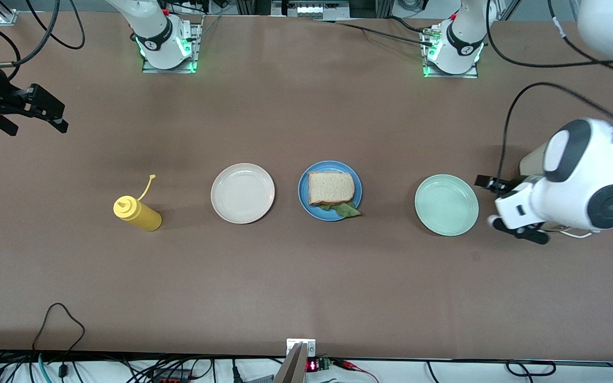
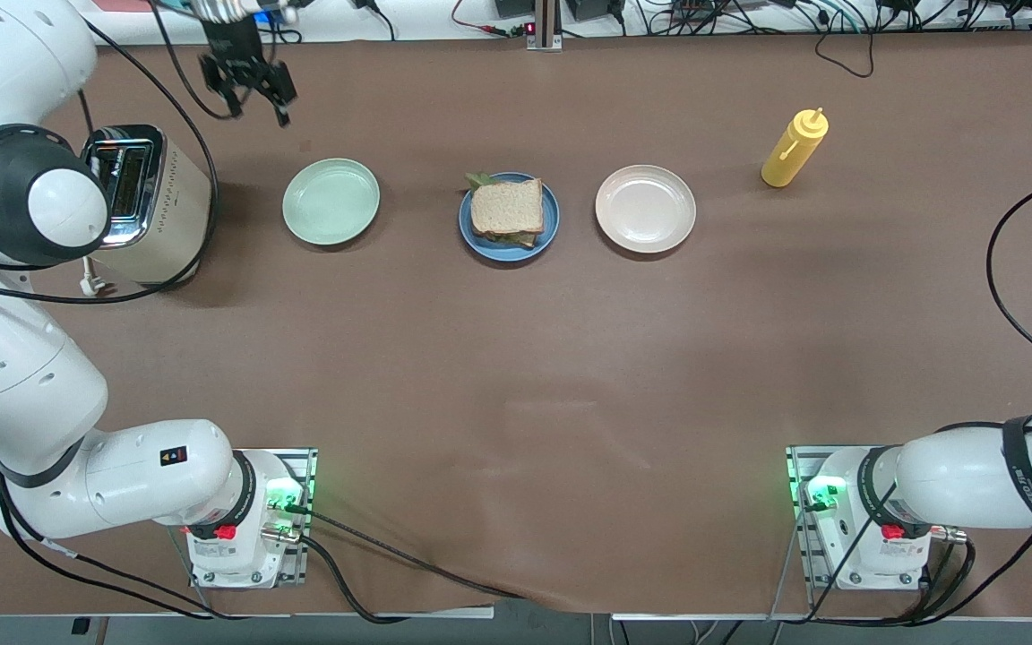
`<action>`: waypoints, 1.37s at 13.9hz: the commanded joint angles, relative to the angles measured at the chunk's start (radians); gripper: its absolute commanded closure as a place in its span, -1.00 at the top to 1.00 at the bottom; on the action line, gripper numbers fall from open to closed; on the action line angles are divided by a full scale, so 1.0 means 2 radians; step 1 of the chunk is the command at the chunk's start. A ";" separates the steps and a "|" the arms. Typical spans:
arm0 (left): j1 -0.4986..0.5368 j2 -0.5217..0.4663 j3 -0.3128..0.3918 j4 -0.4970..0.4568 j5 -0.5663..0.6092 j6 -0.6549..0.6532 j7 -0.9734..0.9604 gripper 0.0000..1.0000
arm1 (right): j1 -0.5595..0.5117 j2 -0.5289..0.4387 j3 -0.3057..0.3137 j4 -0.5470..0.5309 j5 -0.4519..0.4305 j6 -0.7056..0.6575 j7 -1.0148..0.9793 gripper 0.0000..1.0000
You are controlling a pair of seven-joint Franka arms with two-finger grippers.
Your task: Make sandwich in blue plate with both arms
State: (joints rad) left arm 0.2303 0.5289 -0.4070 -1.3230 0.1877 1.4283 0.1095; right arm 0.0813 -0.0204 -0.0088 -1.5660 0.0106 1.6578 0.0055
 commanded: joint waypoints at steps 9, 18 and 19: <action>-0.144 -0.246 0.216 -0.151 -0.065 0.119 -0.029 1.00 | -0.001 -0.001 0.001 0.004 -0.005 -0.007 0.007 1.00; -0.134 -0.274 0.215 -0.173 -0.085 0.081 -0.027 1.00 | -0.002 -0.001 0.001 0.004 -0.005 -0.007 0.007 1.00; -0.134 -0.274 0.215 -0.173 -0.099 0.082 -0.025 1.00 | -0.002 -0.001 0.001 0.004 -0.005 -0.007 0.007 1.00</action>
State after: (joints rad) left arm -0.0334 -0.0003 0.0138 -1.6544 0.0357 1.5960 0.0500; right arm 0.0806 -0.0199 -0.0094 -1.5661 0.0106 1.6558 0.0063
